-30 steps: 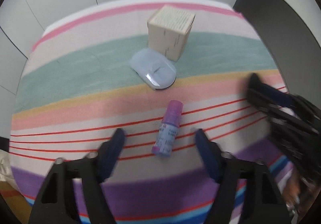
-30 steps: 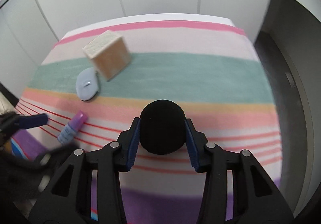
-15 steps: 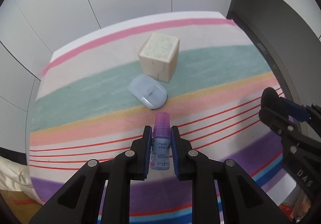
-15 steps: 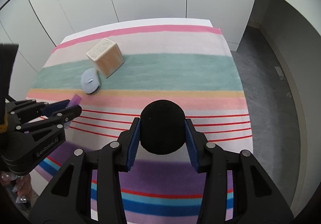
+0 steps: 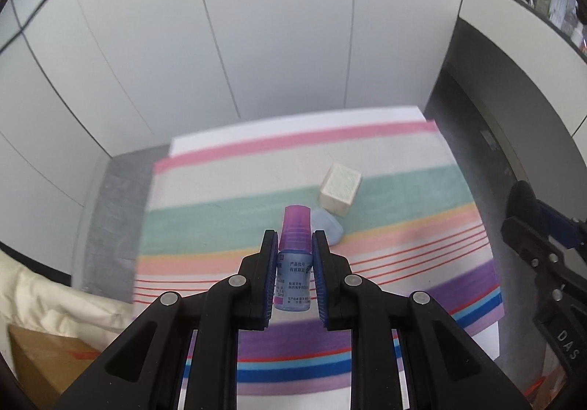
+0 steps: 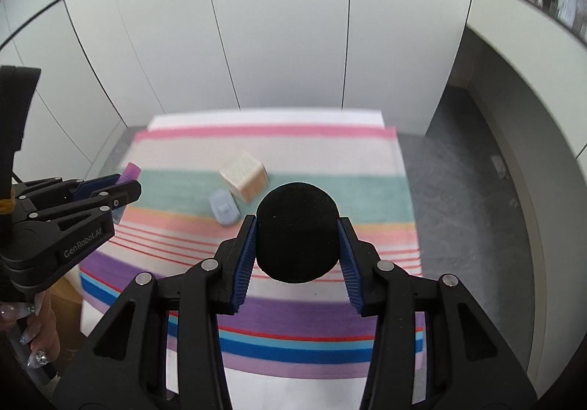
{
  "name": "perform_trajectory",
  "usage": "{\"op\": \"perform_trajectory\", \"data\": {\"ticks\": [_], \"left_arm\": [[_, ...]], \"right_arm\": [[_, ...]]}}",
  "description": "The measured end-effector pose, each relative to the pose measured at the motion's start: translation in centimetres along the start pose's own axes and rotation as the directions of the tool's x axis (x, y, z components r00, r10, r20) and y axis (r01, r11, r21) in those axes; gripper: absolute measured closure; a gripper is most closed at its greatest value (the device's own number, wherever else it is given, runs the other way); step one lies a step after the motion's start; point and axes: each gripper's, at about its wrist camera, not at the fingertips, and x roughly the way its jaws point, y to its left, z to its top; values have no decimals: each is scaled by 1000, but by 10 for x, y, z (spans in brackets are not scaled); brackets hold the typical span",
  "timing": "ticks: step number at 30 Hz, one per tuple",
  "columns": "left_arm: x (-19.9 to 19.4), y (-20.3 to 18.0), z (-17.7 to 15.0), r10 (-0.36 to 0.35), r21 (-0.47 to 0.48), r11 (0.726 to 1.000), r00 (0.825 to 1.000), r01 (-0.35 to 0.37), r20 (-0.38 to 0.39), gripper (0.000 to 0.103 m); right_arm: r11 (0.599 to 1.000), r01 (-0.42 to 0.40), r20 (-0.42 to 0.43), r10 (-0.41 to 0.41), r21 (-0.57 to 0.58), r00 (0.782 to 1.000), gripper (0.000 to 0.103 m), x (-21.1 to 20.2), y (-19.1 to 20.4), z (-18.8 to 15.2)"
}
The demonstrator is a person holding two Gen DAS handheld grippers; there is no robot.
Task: Organize objects
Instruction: 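Carry the spray bottle with the left tool while the right tool carries the black puff to the box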
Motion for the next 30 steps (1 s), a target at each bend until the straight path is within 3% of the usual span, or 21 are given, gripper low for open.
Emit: {"op": "perform_trajectory", "data": {"ticks": [16,30], "left_arm": [[-155,16,22,-3,-29,1000,987,8,164,84],[-189,15,-7,40,-11,999,986,-39,161,84]], "right_arm": [[1000,15,95,-15,9,995,59,-131,17,45],[999,39,80,-40,11,996,59,-158,20,25]]}}
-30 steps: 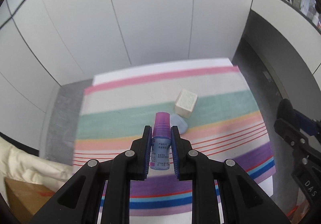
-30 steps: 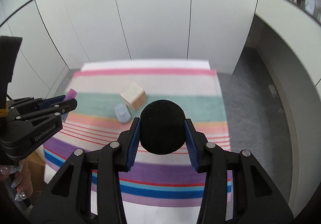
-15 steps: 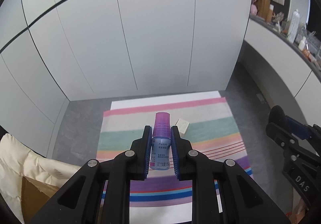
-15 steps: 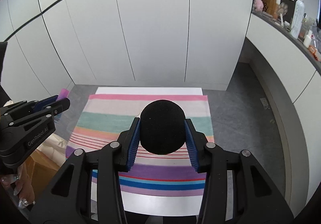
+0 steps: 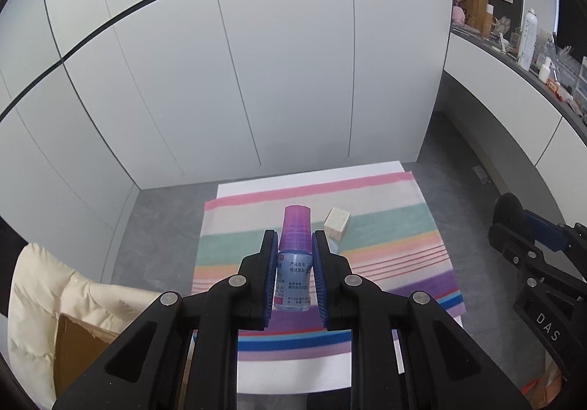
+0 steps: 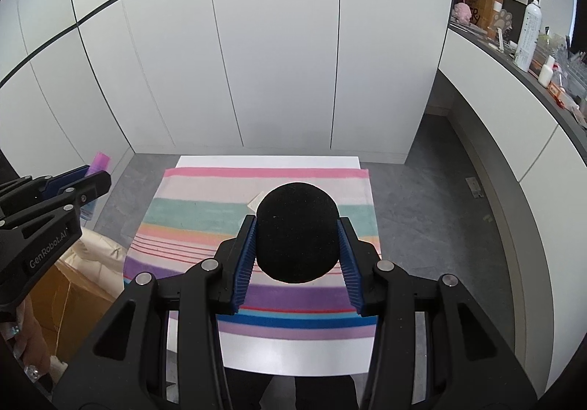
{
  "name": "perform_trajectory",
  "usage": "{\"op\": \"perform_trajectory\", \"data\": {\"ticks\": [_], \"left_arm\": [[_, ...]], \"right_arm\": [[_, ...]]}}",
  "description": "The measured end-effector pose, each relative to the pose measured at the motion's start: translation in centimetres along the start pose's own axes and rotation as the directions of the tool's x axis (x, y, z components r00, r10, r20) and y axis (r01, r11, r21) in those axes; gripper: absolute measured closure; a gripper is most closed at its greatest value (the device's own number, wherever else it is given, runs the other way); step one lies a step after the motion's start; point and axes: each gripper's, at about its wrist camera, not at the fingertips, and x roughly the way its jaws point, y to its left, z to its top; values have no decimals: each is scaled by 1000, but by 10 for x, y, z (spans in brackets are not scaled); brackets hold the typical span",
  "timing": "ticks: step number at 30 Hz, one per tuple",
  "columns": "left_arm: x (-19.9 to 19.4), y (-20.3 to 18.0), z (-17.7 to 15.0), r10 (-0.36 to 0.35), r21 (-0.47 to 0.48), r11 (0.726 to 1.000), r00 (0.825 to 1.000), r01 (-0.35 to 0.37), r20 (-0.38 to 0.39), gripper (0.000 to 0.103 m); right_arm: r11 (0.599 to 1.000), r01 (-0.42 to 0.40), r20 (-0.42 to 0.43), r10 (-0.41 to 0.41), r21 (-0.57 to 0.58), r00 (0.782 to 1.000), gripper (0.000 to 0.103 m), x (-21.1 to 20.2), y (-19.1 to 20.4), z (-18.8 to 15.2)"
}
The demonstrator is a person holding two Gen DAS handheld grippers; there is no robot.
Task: Organize objects
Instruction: 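Carry the spray bottle with the left tool while the right tool carries the black puff to the box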
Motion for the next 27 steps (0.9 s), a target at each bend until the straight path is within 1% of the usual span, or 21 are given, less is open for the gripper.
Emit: {"op": "perform_trajectory", "data": {"ticks": [6,11,12,15,19,23,27], "left_arm": [[-11,9,-20,-4,-19,1000,1000,4,-14,84],[-29,17,-45,-48,-47,998,998,46,-43,84],[-36,20,-51,-51,-51,997,998,50,-36,84],[-55,25,-66,-33,-39,999,999,33,1,84],[-79,30,-85,-29,-30,999,999,30,32,84],[-95,38,-103,-28,-34,999,999,30,40,84],[-105,44,-122,-31,-29,999,999,31,22,84]], "right_arm": [[1000,-8,-23,8,13,1000,59,-11,2,-19],[1000,-15,-15,15,8,1000,59,-29,7,-36],[1000,-13,-11,13,3,1000,59,-34,9,-40],[1000,-13,-6,13,0,1000,59,-48,13,-54],[999,-30,-27,31,16,999,59,-62,17,-78],[998,-46,-33,47,34,998,59,-74,18,-99],[997,-60,-42,63,53,997,59,-87,19,-121]]}}
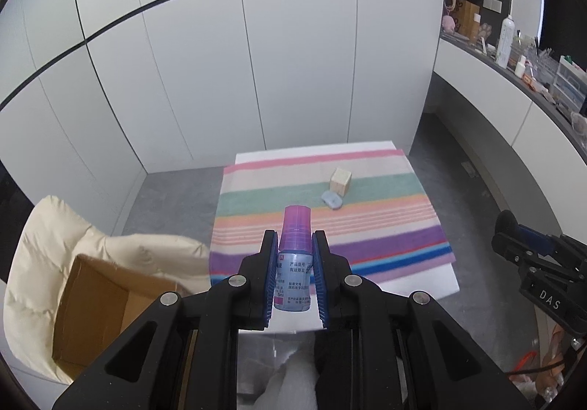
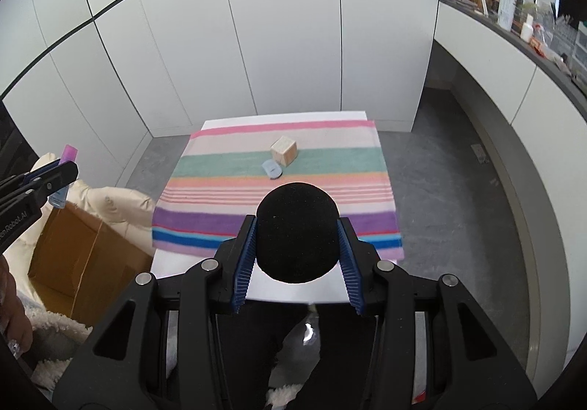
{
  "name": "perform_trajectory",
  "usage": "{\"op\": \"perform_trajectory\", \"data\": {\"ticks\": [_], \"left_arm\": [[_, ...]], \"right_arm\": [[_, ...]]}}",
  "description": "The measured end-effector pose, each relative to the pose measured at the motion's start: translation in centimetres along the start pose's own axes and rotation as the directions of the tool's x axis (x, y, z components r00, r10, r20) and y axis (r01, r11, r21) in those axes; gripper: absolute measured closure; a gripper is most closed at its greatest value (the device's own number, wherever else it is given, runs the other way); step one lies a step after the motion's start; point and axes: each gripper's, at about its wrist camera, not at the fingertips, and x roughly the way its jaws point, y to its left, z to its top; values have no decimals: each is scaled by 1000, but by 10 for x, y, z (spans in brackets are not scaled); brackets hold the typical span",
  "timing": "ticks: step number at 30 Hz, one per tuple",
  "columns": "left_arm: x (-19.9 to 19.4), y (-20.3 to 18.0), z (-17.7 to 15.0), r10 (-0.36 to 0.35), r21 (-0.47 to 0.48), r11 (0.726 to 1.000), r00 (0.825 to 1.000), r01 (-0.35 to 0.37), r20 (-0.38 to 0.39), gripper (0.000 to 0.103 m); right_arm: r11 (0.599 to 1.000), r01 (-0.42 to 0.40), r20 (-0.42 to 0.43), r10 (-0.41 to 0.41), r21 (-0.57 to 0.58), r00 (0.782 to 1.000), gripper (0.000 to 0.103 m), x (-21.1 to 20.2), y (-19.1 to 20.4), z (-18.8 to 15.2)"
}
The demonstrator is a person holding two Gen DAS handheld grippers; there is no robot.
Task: Organize objects
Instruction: 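Carry the spray bottle with the left tool while the right tool carries the black puff to the box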
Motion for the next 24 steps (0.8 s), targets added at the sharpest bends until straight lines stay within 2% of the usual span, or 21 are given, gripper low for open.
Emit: {"op": "perform_trajectory", "data": {"ticks": [13,24], "left_arm": [[-20,15,-48,-15,-3,1000,999,15,-42,84],[-17,25,-55,-12,-13,1000,998,11,-55,84]], "right_arm": [[998,-32,-68,36,57,997,59,-26,-8,-66],[996,-21,-84,27,82,996,59,-24,-7,-77]]}}
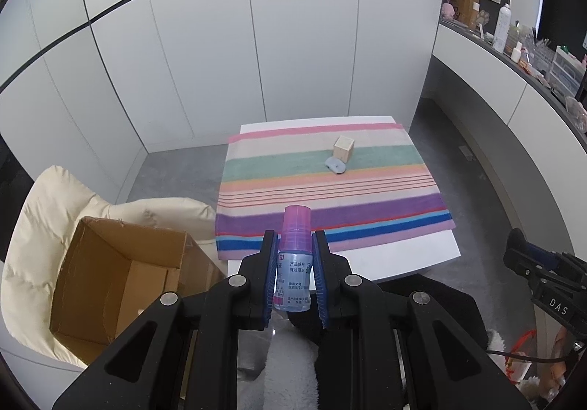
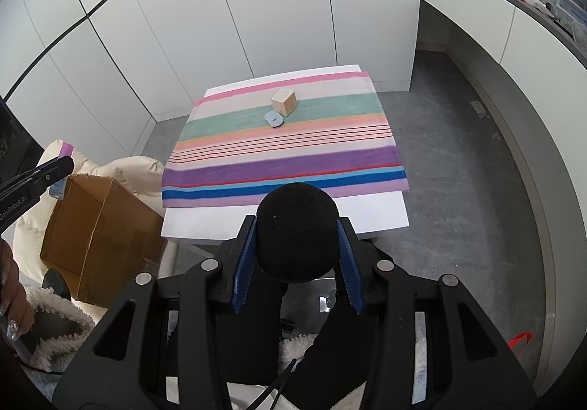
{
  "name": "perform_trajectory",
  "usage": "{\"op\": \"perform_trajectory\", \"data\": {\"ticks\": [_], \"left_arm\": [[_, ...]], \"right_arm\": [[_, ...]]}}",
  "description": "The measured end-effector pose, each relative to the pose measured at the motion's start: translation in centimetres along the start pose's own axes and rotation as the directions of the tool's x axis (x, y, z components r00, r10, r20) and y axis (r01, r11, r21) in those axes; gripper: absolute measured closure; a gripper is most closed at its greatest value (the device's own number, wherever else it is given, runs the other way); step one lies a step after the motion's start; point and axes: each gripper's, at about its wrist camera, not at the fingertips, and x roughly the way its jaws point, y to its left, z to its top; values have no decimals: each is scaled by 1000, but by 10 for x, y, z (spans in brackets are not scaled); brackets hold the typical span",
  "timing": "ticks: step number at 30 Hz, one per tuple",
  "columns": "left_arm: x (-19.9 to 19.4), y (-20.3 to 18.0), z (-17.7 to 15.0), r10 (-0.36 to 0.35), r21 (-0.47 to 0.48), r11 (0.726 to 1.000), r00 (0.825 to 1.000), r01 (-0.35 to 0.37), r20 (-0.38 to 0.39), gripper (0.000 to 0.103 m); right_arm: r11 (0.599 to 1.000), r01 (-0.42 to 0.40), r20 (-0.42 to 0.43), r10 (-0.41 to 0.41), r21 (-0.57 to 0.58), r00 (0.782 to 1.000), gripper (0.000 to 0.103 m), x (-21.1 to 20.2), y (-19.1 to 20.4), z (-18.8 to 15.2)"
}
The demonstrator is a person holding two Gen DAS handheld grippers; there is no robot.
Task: Organize objects
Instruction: 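Carry the spray bottle with the left tool while the right tool carries the black puff to the box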
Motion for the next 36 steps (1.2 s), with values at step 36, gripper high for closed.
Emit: {"op": "perform_trajectory", "data": {"ticks": [36], "left_arm": [[-21,220,-116,239,-383,878,956,-287,-171,84]], "right_arm": [[820,-301,-191,236,-487,953,59,55,264,-27]]}}
